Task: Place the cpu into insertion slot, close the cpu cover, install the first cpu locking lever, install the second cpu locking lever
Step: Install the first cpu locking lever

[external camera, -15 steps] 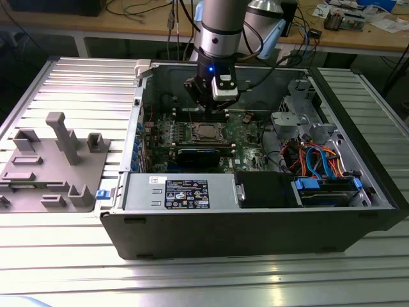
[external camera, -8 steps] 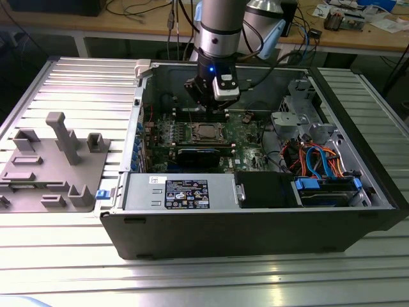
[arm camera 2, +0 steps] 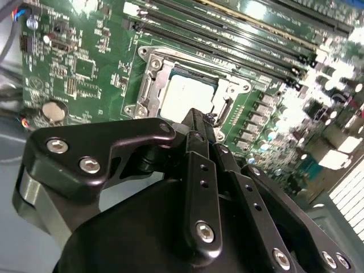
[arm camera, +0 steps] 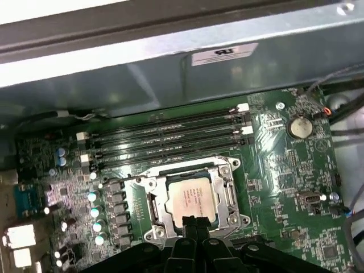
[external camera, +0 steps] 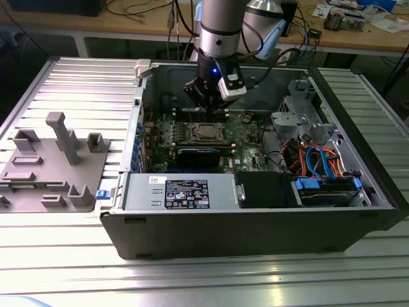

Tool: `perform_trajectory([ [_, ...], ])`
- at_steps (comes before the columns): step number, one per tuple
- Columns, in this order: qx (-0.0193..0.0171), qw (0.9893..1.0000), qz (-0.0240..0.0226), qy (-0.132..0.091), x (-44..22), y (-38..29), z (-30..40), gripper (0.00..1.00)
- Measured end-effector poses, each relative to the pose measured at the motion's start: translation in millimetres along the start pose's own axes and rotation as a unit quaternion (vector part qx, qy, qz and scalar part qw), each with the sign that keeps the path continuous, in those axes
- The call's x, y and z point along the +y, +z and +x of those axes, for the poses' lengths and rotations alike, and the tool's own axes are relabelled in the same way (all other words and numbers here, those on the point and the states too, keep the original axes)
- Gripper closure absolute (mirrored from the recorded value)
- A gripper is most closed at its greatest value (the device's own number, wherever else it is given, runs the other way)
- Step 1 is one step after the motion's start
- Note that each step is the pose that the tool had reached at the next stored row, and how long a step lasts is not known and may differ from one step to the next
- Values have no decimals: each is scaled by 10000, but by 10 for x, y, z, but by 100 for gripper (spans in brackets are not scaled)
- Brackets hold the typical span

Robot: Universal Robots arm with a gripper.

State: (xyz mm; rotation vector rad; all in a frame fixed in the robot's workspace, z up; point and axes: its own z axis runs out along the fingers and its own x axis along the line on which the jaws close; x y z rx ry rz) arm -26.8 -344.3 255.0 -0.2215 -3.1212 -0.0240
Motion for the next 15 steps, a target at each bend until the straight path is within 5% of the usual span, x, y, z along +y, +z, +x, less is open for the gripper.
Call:
perform_trajectory([
  [5, -6, 9990, 5, -456, 0, 8, 0, 89],
  [8, -125, 9987, -10, -486, -1, 10, 7, 89],
  [9, -136, 9986, -11, -512, -1, 11, 8, 89],
  [15, -128, 9947, -19, -1023, -1, 10, 8, 89],
])
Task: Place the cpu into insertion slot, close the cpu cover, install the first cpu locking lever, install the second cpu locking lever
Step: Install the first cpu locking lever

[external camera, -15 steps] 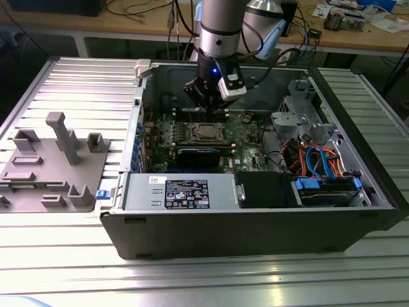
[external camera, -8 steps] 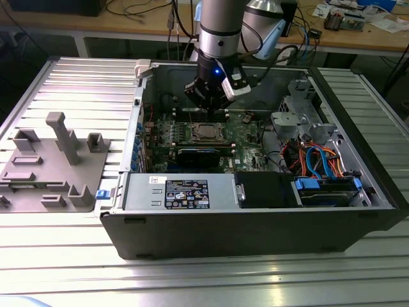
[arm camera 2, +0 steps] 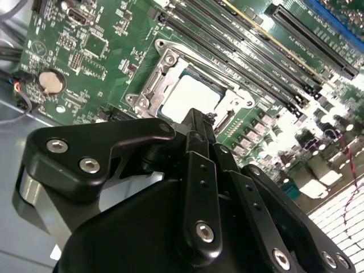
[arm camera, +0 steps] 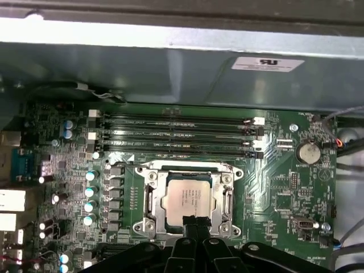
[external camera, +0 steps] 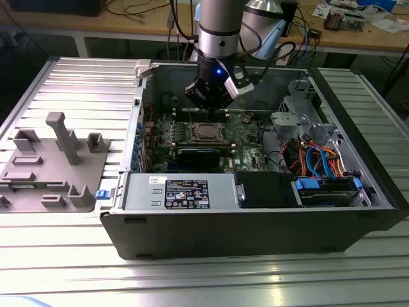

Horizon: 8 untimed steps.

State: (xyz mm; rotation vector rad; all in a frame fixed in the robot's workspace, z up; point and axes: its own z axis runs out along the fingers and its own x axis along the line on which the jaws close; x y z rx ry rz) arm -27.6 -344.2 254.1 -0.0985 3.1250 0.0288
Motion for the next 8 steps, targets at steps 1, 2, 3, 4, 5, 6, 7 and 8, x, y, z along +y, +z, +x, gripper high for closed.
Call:
perform_trajectory([
  [1, 0, 10000, -1, -1, 0, 0, 0, 89],
  [2, 0, 10000, -4, -2, 0, 0, 0, 89],
  [3, 0, 10000, -4, -3, 0, 0, 2, 89],
  [4, 0, 10000, -6, -3, 1, 0, 8, 89],
  [5, 0, 10000, -5, 5, 1, 0, 13, 89],
  [6, 0, 10000, -4, 24, 1, 1, 16, 89],
  [7, -1, 10000, -3, 68, 2, 1, 21, 89],
  [8, -2, 9999, -3, 110, 2, 3, 25, 89],
])
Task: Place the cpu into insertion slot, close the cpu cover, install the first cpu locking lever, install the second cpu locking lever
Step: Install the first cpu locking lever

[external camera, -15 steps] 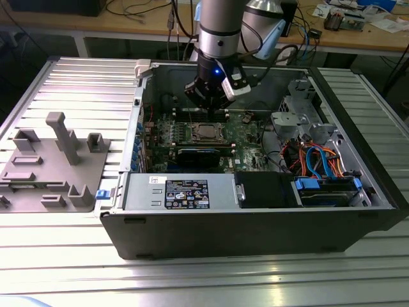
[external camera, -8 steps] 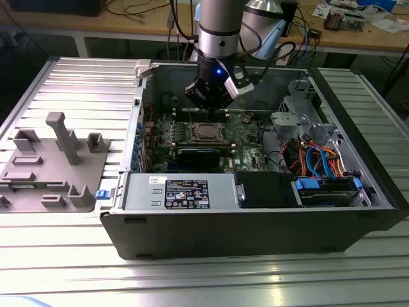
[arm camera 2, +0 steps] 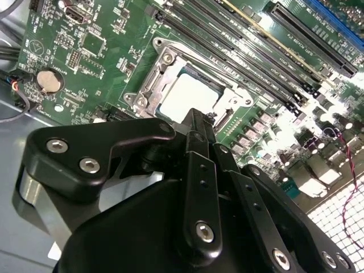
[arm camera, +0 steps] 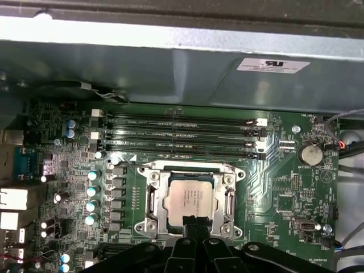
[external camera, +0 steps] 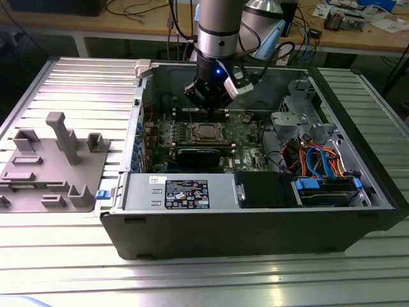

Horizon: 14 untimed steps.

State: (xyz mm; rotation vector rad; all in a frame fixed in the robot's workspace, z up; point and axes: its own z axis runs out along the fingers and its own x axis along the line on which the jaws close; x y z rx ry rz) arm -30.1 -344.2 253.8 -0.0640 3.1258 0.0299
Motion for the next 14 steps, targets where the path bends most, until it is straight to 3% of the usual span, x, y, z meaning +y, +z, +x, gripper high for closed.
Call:
perform_trajectory([
  [3, -3, 9999, 2, 149, 1, 4, 9, 89],
  [14, -3, 9999, 2, 158, 2, 5, 16, 89],
])
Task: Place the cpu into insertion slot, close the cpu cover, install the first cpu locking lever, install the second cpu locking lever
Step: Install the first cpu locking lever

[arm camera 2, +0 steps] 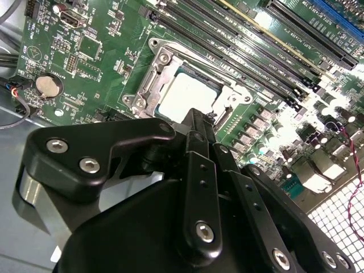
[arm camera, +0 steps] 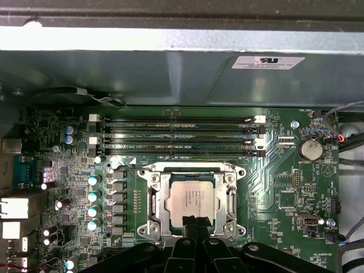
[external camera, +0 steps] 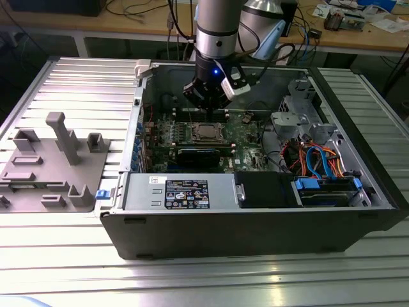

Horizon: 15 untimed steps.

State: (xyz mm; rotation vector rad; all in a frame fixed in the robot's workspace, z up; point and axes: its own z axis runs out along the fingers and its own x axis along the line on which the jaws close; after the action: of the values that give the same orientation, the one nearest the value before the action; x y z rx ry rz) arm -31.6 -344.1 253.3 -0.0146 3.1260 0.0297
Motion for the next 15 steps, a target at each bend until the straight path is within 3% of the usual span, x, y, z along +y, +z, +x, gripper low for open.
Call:
perform_trajectory([
  [4, 0, 10000, 0, 0, 0, 0, 22, 89],
  [15, 0, 10000, 0, 0, 2, -3, 195, 89],
])
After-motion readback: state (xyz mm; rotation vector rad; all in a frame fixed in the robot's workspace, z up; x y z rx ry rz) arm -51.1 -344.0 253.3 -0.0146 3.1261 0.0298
